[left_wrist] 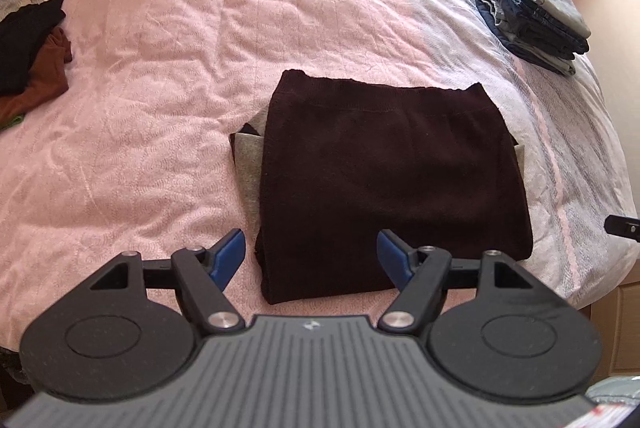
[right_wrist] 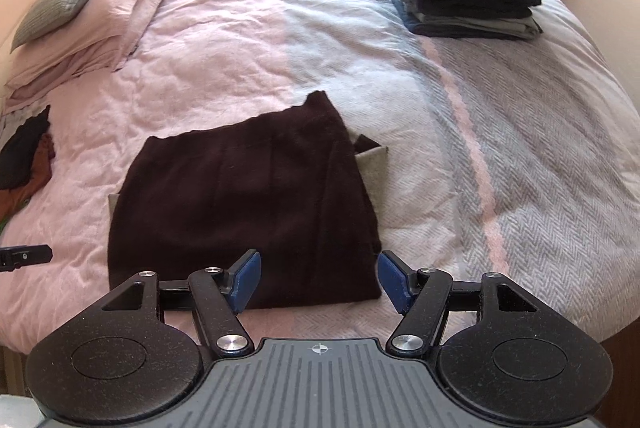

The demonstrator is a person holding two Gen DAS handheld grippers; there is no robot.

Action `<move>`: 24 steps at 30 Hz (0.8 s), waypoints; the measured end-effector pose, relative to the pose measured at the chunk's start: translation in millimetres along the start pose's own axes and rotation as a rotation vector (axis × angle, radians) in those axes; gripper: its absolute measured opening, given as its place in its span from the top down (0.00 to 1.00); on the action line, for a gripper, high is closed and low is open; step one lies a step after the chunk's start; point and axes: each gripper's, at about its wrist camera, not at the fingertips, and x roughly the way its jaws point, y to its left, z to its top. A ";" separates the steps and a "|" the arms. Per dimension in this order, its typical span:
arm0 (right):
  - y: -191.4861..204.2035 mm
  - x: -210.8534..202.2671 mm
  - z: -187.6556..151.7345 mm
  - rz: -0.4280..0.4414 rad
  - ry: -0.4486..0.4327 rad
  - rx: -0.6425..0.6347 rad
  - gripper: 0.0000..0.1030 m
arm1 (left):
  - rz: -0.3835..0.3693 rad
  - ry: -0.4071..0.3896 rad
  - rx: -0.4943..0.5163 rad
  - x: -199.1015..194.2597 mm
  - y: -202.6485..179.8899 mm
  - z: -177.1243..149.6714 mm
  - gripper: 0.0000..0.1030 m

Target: Fold large clothes

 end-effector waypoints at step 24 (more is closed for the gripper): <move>-104.7 156.9 7.4 -0.129 0.081 0.053 0.40 | -0.403 -0.158 -0.374 179.6 120.0 -35.5 0.22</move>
